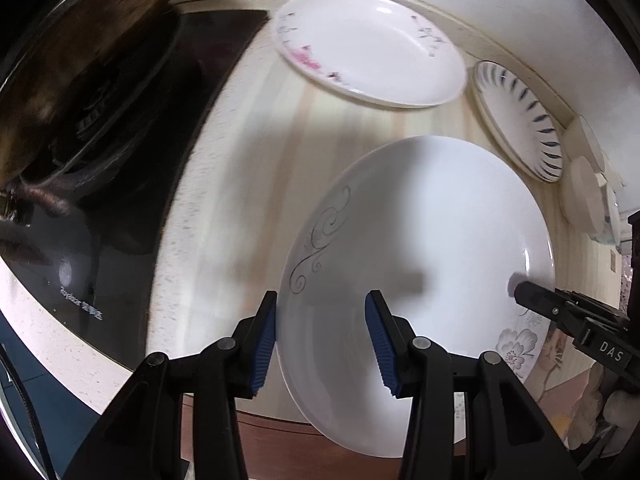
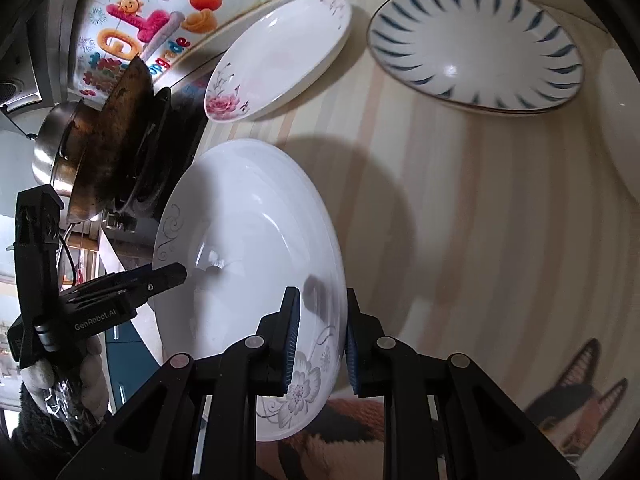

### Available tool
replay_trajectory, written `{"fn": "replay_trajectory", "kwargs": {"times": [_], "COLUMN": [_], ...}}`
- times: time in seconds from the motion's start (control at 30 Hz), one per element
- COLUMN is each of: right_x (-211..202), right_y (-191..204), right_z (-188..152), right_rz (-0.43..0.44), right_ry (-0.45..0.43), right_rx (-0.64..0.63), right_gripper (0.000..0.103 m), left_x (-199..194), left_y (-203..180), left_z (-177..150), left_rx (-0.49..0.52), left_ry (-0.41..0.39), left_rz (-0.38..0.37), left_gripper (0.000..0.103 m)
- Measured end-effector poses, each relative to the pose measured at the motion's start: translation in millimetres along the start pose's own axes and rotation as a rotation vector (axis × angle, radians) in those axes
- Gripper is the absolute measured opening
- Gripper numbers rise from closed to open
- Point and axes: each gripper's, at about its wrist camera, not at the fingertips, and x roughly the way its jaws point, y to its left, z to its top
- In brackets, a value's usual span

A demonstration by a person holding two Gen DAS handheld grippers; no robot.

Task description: Organize plates and bowls

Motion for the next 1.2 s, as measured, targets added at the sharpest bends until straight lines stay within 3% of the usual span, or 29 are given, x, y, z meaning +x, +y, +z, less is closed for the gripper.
{"fn": "replay_trajectory", "kwargs": {"times": [0.4,0.7,1.2], "right_x": [-49,-60,-48], "right_y": [-63,-109,-127], "right_z": [-31,-52,-64], "right_rz": [-0.021,-0.050,-0.060], "right_ry": [-0.045,-0.049,-0.017], "right_rx": [0.116,0.207,0.271], "right_gripper": [0.022,0.022,0.023], "left_x": [18,42,60], "left_y": [-61,-94,-99], "left_z": [2,5,8], "left_rx": [0.124,0.176,0.171], "left_ry": [0.024,0.053,0.088], "left_rz": [-0.040,-0.049,-0.052], "left_gripper": [0.041,0.041,0.041]}}
